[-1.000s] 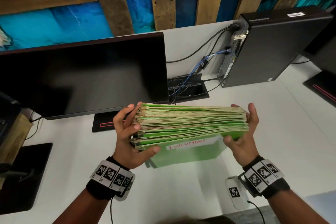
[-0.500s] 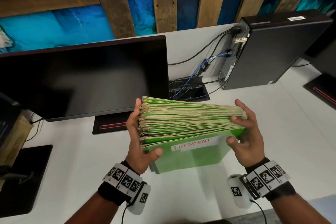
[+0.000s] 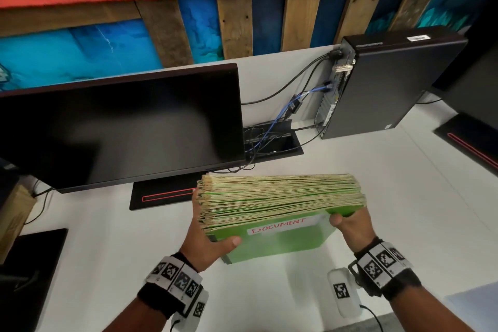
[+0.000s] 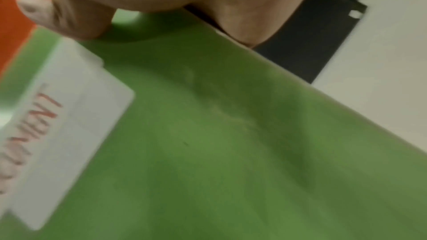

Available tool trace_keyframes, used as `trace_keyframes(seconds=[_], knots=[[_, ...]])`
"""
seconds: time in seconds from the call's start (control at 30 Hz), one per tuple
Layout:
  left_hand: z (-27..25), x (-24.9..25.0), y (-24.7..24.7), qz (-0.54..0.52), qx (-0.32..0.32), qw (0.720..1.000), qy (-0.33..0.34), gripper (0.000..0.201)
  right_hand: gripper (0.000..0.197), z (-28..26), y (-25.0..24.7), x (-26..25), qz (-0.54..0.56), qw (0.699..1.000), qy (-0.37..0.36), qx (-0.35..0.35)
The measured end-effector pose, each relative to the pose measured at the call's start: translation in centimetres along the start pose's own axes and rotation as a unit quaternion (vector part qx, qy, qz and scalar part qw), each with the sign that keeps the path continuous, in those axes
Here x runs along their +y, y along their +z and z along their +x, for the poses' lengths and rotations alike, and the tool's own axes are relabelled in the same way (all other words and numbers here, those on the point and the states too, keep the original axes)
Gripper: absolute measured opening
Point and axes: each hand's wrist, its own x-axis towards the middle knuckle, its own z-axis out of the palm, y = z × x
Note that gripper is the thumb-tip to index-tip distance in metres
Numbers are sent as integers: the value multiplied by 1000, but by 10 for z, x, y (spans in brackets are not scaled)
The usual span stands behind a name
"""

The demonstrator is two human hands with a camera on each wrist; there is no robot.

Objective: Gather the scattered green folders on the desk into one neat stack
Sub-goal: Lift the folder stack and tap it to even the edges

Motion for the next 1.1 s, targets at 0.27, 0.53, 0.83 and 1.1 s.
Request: trace_keyframes(seconds=[0.27, 0.53, 0.83, 1.1], knots=[[-3, -33, 14, 24, 63, 996, -65, 71, 38, -27, 11, 50, -56, 985, 142, 79], [18, -14, 15, 34, 80, 995, -55, 89, 93, -28, 30, 31, -26, 972, 130, 192], [49, -8, 99, -40, -42, 972, -228, 67, 70, -36, -68, 36, -191, 896, 338, 217], [113, -78, 246, 13, -93, 935, -343, 100, 76, -10, -228, 35, -325, 806, 470, 157]])
